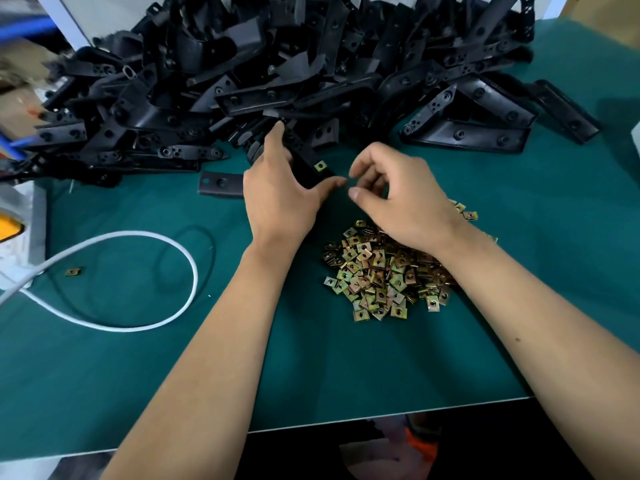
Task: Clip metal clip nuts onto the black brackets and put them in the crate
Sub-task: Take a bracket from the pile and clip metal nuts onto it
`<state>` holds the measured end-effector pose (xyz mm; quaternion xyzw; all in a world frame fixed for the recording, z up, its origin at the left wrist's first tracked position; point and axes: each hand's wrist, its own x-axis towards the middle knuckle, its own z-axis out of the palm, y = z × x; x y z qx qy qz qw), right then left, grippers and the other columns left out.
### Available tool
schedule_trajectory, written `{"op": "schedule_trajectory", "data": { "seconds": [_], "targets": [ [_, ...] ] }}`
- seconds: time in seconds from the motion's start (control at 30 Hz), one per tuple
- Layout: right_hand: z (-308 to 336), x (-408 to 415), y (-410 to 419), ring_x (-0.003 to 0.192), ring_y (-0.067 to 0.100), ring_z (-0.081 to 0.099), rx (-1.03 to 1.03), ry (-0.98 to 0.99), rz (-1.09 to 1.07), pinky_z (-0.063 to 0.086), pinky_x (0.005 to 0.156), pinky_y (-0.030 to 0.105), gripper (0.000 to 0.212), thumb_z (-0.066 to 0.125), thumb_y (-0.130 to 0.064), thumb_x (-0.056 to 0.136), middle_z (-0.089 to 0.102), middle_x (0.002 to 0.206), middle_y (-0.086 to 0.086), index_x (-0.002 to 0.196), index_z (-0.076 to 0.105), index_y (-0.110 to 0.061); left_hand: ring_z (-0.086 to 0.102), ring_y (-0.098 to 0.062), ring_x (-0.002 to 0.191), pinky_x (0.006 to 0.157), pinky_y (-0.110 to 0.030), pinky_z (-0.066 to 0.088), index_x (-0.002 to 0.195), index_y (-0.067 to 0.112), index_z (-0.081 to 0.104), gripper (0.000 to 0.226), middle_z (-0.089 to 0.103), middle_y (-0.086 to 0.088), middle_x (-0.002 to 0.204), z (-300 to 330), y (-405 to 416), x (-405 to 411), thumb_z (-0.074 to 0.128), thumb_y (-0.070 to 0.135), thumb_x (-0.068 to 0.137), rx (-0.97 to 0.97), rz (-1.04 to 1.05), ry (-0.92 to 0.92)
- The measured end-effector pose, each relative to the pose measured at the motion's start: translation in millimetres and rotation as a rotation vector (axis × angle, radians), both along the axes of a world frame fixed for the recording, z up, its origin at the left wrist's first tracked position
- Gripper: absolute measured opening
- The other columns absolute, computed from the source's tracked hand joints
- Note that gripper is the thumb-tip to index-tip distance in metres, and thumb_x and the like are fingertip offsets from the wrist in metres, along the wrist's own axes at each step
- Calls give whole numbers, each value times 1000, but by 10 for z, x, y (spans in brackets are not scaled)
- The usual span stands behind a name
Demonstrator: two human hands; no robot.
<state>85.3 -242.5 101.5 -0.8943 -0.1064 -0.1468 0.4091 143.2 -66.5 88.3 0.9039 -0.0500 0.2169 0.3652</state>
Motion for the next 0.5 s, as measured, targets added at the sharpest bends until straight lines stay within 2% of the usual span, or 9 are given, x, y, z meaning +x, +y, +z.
{"op": "schedule_trajectory", "data": {
  "seconds": [0.1,0.23,0.33,0.5],
  "targets": [
    [45,-48,59,85,2,60,-157,-32,209,45,81,17,6,77,-18,90,66,89,-13,93,77,-23,51,-6,96,84,-19,38,155,18,39,113,56,12,104,-8,40,28,89,62,64,-57,42,24],
    [45,-40,146,99,4,50,-348,71,332,42,92,27,17,80,-31,89,58,96,-11,105,79,-27,56,-10,103,87,-21,41,155,19,38,112,61,9,108,-21,22,45,89,62,65,-92,42,49],
    [56,-35,150,98,2,49,-351,115,363,43,94,30,10,81,-29,88,54,93,-18,98,80,-27,60,-14,107,88,-23,42,155,20,38,112,63,6,110,-18,13,44,89,62,65,-85,35,48],
    [57,-46,140,98,2,58,-320,153,370,46,92,28,7,80,-26,89,64,96,-17,92,74,-26,60,-15,113,93,-27,46,156,21,37,113,62,6,114,-23,19,45,89,63,64,-87,18,58]
  ]
}}
